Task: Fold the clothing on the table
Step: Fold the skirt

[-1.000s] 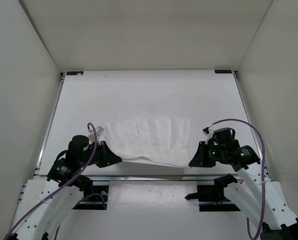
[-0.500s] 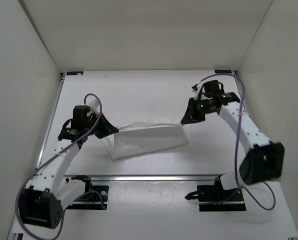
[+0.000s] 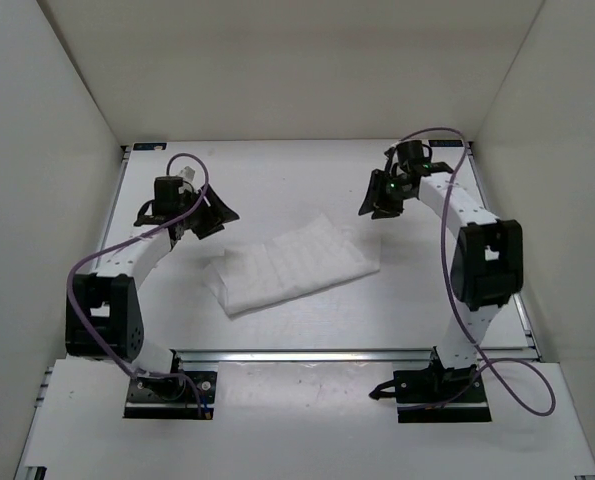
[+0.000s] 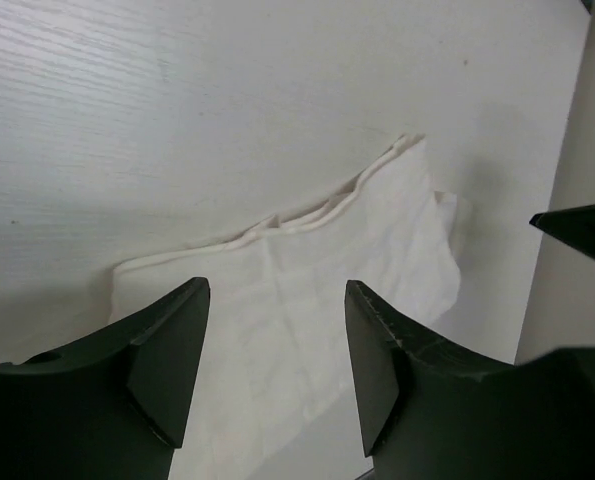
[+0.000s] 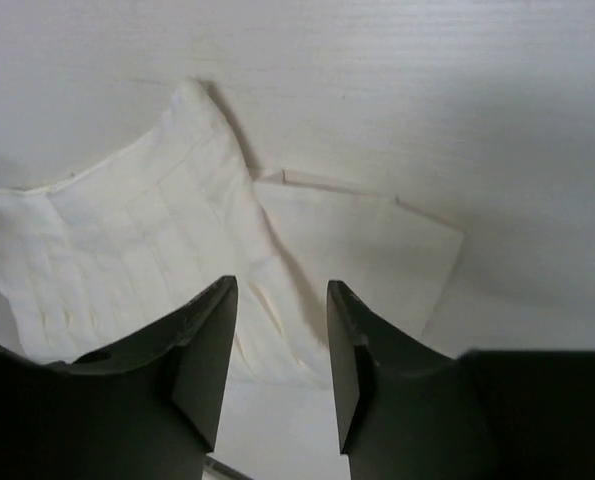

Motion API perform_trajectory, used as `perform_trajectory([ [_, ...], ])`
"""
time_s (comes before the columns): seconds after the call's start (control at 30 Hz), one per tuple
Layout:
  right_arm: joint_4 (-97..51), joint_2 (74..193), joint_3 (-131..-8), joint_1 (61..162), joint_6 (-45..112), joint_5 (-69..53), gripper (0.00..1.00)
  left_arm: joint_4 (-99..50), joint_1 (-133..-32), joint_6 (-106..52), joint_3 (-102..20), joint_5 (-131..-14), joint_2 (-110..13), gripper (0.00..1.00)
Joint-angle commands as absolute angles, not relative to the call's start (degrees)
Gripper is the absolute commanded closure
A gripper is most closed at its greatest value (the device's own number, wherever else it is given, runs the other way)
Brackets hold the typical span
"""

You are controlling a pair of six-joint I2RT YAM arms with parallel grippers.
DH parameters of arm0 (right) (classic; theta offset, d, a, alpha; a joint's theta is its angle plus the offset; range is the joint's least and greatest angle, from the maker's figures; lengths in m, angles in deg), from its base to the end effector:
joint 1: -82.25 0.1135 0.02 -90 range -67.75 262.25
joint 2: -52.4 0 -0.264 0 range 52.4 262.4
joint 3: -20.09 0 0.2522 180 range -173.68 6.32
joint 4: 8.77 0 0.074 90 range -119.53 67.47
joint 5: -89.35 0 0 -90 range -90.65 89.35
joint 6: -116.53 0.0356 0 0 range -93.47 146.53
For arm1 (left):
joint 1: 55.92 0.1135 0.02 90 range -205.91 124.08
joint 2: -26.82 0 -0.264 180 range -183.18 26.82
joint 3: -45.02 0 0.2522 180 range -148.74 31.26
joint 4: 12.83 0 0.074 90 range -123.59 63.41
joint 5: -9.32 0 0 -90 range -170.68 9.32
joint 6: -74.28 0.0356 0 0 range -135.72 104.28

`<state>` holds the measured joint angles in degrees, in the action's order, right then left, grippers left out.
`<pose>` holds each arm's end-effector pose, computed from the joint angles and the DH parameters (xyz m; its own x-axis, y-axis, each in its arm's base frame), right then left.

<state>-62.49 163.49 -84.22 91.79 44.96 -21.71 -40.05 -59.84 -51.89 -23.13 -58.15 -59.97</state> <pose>0.4103 0.0819 0.2367 -0.9184 0.1448 -0.3683 -0.0409 0.8909 0.4524 0.3169 -0.0354 0.2198 -0.7724 -0.4935 -0.3999 -0.1567 0.7581 -0.6330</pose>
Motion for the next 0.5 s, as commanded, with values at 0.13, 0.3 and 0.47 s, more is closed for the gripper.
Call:
perform_trajectory([
  [0.13,-52.42,143.64,-61.21,87.8,46.66,-22.52,0.54,-41.08,-61.71,-52.64,-13.06,-58.43,-42.82,0.3],
  [0.3,-43.03,138.1,-45.38,86.03,50.33,-28.94,0.47,-45.05,-63.39,-53.6,-4.08,-60.55,-32.7,0.29],
  [0.47,-35.46,140.46,-40.18,87.96,56.05,-32.89,0.42,-45.49,-65.32,-55.27,5.49,-63.89,-26.45,0.28],
])
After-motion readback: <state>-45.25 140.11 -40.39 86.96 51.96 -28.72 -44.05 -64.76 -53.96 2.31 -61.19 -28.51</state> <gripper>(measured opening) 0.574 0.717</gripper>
